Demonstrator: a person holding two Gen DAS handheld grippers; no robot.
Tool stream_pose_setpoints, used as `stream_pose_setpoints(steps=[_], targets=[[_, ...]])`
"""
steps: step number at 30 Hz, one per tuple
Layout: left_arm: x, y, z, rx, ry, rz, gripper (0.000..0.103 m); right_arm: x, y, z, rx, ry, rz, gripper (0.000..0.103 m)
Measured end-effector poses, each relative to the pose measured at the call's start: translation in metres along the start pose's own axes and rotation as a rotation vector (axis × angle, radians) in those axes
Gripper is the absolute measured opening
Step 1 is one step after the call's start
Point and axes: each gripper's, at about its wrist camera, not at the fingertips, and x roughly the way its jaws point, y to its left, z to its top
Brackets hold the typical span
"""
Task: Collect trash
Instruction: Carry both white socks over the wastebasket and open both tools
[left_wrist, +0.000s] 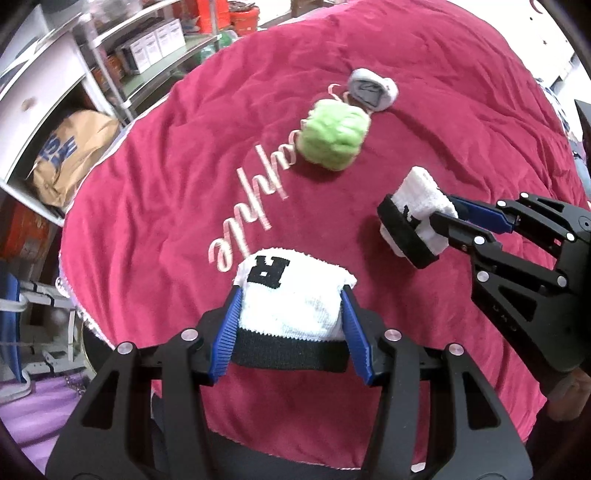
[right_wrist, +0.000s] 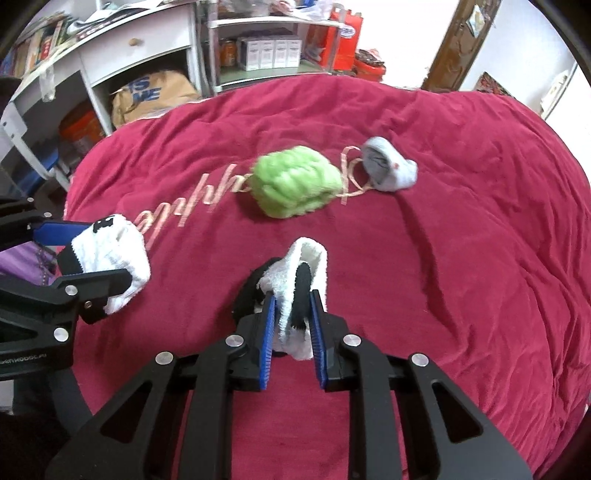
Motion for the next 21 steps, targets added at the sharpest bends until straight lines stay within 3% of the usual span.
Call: stream_pose_setpoints(steps=[5, 10, 21], targets=[[-0.006, 0.029, -0.009, -0.055, -0.006, 0.009, 0.052, -0.004, 0.03, 0.015, -0.049, -0.014, 0.027, 0.014], [-0.004, 0.06, -0.019, -0.105, 0.008, 0.037, 0.052, 0.005, 0.059, 0.029, -0.096, -0.004, 0.029, 0.003], [0.003, 0.076, -0.027, -0.126, 0.029, 0.015, 0.052, 0.021, 0.065, 0.025, -0.068, 0.05, 0.05, 0.001]])
